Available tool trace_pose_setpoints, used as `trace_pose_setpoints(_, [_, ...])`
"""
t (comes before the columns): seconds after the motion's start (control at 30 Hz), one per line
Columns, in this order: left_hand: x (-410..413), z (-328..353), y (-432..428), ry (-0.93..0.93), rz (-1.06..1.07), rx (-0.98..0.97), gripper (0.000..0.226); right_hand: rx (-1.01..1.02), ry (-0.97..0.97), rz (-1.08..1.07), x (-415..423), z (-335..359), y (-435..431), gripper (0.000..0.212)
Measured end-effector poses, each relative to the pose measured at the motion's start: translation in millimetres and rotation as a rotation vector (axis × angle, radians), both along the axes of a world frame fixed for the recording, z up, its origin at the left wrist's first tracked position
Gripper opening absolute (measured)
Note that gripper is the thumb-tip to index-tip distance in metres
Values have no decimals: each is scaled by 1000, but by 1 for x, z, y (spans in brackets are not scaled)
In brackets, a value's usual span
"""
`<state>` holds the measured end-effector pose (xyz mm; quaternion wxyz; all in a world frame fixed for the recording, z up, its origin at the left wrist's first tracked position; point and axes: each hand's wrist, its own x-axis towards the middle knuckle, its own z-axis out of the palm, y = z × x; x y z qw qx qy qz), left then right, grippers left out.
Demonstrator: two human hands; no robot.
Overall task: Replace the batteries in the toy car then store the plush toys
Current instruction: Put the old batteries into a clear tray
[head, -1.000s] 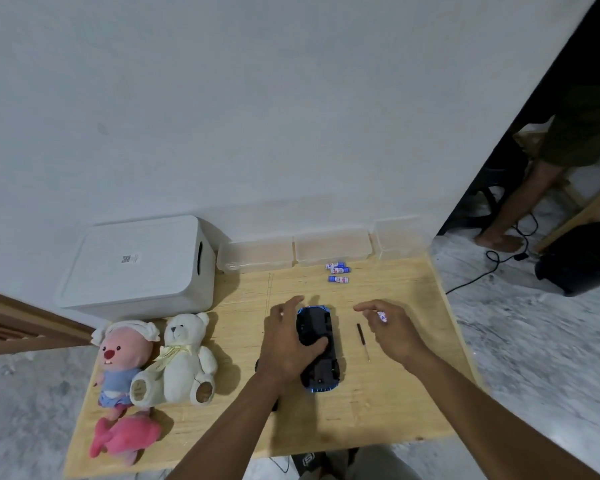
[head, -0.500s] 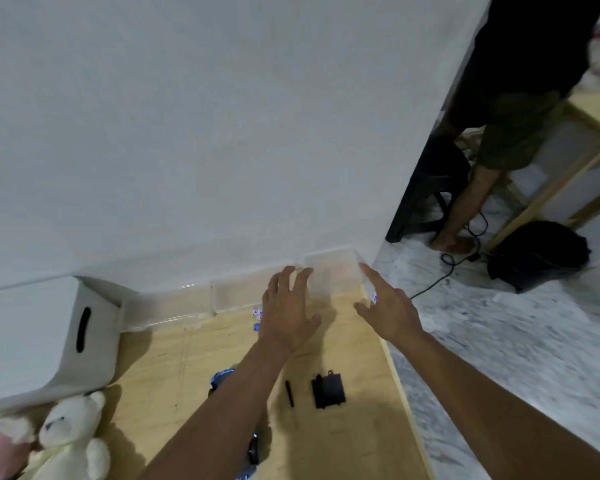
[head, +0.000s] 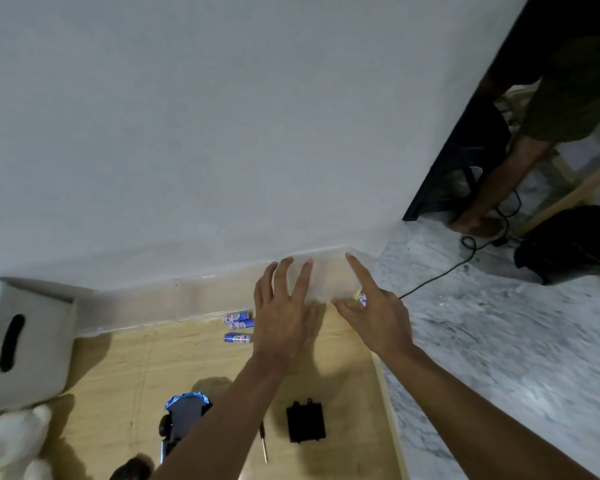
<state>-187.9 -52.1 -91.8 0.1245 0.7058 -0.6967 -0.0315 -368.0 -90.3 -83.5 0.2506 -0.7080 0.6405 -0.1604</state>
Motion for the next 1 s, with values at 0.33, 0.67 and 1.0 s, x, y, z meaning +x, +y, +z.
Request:
trace_pose_setpoints(0.33, [1, -8, -4, -132, 14, 17, 71, -26, 36, 53, -5, 0, -8, 82])
trace_pose_setpoints(0.67, [26, -5, 1, -95, -85, -13, 57, 2, -106, 31, -10, -8, -7, 84])
trace_pose_setpoints(1.0, [9, 37, 2, 629, 66, -158, 26, -73, -88, -78, 2, -4, 8, 86])
